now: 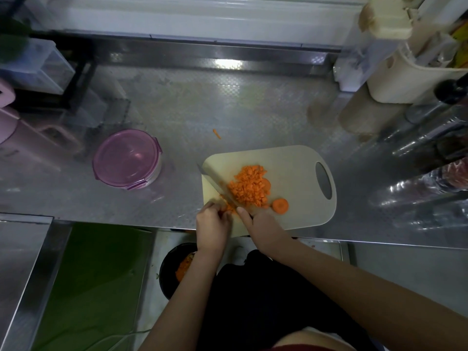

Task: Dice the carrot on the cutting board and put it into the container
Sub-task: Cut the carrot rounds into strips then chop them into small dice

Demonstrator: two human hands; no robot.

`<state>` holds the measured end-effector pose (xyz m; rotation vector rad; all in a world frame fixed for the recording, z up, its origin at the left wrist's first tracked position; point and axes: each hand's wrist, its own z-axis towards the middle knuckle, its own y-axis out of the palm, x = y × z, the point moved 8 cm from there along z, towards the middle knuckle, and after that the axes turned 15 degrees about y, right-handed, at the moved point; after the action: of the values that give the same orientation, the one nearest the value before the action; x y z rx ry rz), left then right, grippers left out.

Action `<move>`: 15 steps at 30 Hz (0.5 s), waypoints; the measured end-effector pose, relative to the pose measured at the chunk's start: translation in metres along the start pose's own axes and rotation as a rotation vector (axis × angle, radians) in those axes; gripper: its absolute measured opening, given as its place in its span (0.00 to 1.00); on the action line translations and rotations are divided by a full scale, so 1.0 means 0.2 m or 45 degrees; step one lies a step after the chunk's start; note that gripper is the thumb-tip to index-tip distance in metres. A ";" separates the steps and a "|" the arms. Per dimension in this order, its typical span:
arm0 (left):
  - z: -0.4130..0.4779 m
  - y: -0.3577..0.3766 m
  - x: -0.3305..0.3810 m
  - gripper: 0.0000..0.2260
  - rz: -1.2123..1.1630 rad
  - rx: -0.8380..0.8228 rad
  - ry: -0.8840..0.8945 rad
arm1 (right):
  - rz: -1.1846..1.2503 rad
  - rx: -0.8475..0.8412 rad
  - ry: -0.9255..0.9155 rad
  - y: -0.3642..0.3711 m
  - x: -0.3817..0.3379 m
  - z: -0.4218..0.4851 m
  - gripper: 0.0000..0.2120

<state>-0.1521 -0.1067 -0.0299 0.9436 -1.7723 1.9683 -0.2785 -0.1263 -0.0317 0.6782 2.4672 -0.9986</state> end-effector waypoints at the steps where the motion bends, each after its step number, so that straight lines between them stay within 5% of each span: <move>1: 0.00 0.00 0.00 0.05 -0.006 0.009 0.003 | -0.003 0.018 0.008 0.00 0.00 0.00 0.27; 7: -0.01 0.00 -0.01 0.05 -0.023 0.019 0.001 | -0.165 -0.054 0.103 -0.01 -0.02 0.02 0.21; 13: -0.02 -0.01 -0.01 0.05 0.001 0.034 -0.014 | 0.044 -0.028 0.145 -0.13 -0.02 0.01 0.14; 15: -0.01 -0.02 -0.01 0.04 -0.014 0.041 -0.028 | 0.074 -0.009 0.153 -0.17 -0.03 -0.02 0.19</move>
<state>-0.1499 -0.1041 -0.0283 0.9869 -1.7483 1.9929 -0.2931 -0.1473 -0.0074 0.8255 2.5359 -0.9528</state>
